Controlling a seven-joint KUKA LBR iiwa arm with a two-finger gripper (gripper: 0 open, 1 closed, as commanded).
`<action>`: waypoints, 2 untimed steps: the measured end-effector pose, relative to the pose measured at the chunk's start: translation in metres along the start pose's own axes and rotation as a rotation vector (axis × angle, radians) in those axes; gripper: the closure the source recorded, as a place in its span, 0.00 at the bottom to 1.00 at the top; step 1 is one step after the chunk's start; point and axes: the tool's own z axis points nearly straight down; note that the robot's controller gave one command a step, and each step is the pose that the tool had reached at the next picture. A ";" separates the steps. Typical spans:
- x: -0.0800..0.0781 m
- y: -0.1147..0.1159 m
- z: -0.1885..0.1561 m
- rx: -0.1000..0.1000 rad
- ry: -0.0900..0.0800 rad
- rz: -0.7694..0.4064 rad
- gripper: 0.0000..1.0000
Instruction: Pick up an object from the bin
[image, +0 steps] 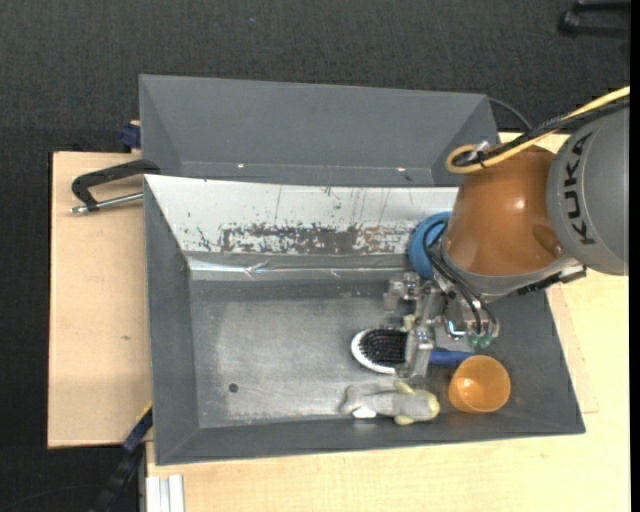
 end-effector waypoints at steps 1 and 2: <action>-0.001 -0.017 0.078 -0.001 -0.003 0.210 0.00; -0.002 -0.017 0.077 -0.001 -0.008 0.208 1.00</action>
Offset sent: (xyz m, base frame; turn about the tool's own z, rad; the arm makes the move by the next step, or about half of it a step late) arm 0.0010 -0.0183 -0.0775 0.2104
